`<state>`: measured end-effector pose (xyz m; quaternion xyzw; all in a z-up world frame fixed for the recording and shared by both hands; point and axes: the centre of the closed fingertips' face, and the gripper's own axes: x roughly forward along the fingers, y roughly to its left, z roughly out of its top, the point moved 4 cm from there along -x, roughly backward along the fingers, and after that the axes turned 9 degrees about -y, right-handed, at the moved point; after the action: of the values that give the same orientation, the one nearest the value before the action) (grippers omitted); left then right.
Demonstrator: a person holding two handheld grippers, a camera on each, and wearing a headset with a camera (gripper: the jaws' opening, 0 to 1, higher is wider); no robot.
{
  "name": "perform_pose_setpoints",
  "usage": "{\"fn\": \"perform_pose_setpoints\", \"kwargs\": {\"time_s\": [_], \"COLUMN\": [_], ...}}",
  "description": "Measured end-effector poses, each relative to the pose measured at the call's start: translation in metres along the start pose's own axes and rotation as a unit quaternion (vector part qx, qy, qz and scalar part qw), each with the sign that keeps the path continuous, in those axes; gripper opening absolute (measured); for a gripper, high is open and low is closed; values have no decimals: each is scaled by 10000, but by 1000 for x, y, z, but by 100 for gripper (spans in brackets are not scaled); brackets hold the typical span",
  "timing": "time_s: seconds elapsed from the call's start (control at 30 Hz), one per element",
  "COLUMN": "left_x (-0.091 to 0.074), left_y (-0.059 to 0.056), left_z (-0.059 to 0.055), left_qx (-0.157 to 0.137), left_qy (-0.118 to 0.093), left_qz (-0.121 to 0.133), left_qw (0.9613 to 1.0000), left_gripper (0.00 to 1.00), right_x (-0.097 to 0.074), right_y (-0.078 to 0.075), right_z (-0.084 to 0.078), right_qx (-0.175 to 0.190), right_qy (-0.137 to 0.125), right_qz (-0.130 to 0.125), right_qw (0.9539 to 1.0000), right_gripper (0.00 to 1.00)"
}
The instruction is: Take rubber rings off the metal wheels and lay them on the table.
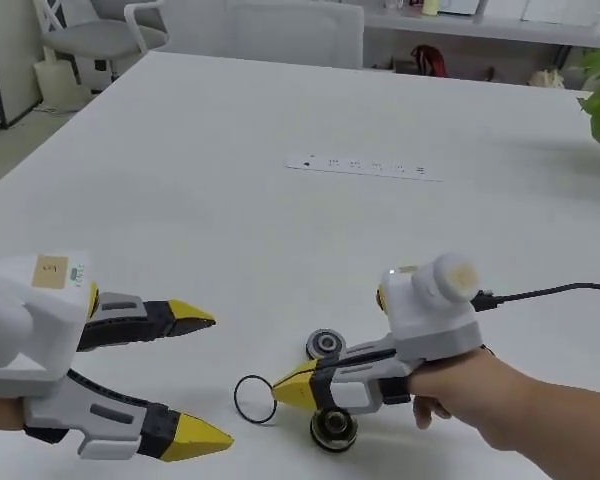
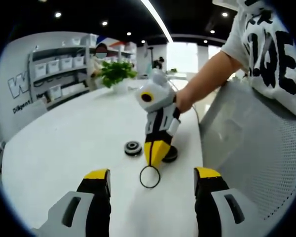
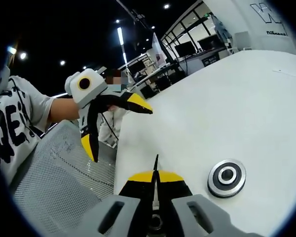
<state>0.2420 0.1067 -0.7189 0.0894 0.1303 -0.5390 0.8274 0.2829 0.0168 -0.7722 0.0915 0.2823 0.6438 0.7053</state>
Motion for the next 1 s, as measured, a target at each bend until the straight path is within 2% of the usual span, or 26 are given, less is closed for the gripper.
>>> {"fn": "perform_pose_setpoints", "kwargs": {"time_s": [0.27, 0.43, 0.67, 1.0], "left_x": [1, 1, 0, 2], "left_y": [1, 1, 1, 1], "left_z": [-1, -1, -2, 0], "left_qx": [-14, -24, -46, -55], "left_qy": [26, 30, 49, 36], "left_qz": [2, 6, 15, 7], "left_qw": [10000, 10000, 10000, 10000], "left_gripper": [70, 70, 69, 69], "right_x": [0, 0, -1, -9], "right_y": [-5, -7, -7, 2], "right_z": [-5, -6, -3, 7], "right_qx": [-466, -685, -790, -876], "right_qy": [185, 232, 185, 22], "right_qz": [-195, -281, -315, -228], "right_qw": [9986, 9970, 9962, 9959], "right_gripper": [0, 8, 18, 23]}}
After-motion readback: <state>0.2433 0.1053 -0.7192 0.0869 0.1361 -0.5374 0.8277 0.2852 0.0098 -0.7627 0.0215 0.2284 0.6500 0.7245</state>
